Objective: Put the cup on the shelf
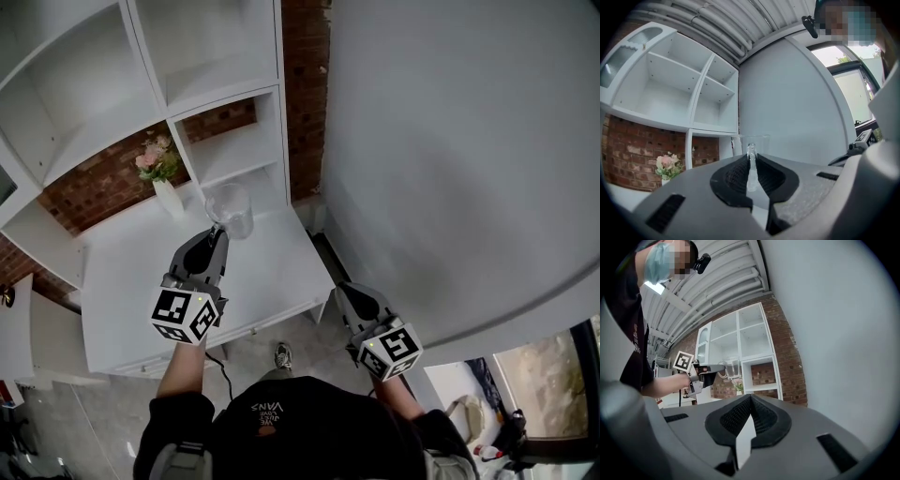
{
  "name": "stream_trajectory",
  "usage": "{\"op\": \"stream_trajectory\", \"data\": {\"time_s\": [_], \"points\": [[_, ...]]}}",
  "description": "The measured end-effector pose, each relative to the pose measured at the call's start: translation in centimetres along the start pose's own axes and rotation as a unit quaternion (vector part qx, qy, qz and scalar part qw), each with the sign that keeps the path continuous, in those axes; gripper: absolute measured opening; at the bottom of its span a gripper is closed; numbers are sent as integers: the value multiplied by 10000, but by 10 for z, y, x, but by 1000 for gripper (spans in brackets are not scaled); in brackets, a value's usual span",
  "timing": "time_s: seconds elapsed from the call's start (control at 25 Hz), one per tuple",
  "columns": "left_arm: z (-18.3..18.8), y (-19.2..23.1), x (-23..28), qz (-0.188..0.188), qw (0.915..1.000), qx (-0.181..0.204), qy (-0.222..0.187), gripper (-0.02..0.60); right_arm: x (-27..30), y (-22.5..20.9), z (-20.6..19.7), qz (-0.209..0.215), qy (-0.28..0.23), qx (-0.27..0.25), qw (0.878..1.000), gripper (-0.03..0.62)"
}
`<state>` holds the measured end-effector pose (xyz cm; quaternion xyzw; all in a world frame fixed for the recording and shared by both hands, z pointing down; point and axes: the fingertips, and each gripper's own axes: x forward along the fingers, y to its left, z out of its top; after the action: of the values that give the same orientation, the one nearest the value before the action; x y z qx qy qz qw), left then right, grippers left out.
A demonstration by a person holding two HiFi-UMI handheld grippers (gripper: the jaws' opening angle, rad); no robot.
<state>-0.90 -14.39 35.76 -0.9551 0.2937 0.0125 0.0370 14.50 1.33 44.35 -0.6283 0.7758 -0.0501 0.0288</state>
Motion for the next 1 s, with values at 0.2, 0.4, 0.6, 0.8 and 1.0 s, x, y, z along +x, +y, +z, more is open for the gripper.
{"op": "stream_trajectory", "data": {"time_s": [0.2, 0.4, 0.6, 0.8, 1.0], "points": [[31, 30, 39, -76, 9995, 229, -212, 29, 39, -9, 4, 163, -9, -41, 9999, 0], [65, 61, 71, -241, 9981, 419, -379, 29, 82, -12, 9, 357, -10, -63, 9993, 0], [93, 89, 94, -434, 9963, 581, -464, 29, 125, -12, 16, 491, -52, -103, 9987, 0], [118, 118, 113, -693, 9949, 491, -549, 29, 166, -10, 21, 602, -119, -137, 9980, 0], [139, 143, 131, -881, 9935, 463, -557, 29, 198, -8, 24, 595, -161, -136, 9980, 0]]}}
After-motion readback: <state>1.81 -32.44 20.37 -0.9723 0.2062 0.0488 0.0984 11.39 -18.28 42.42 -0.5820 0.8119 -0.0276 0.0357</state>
